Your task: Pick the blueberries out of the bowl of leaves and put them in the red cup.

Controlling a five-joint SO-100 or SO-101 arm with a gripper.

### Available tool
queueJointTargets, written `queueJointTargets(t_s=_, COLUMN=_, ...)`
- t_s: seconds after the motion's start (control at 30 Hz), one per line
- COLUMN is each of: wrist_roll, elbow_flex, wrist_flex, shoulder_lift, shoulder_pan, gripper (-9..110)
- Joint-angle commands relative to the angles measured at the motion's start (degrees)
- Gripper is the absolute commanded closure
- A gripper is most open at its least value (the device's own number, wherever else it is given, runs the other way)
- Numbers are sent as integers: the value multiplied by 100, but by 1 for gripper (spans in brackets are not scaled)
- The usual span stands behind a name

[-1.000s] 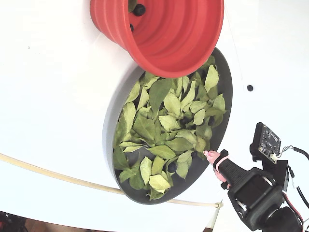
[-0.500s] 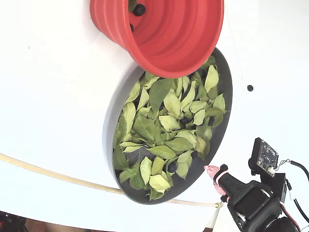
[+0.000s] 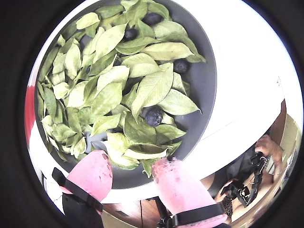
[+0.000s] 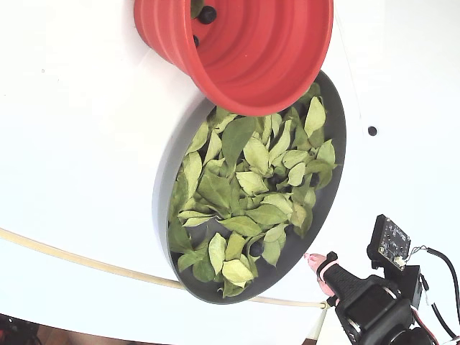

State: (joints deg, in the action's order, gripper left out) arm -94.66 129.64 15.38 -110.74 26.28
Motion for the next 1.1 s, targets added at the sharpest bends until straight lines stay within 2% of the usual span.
queueJointTargets(t_s=0.0, wrist_roll=-18, elbow_flex=-26, wrist_flex=-105, shoulder_lift=-44, shoulder_pan=185, gripper=85)
queueJointTargets(t_s=1.07, wrist_roll=18, elbow_flex=-211, wrist_flex=-1143, shoulder_lift=1389, shoulder_pan=387, gripper=83)
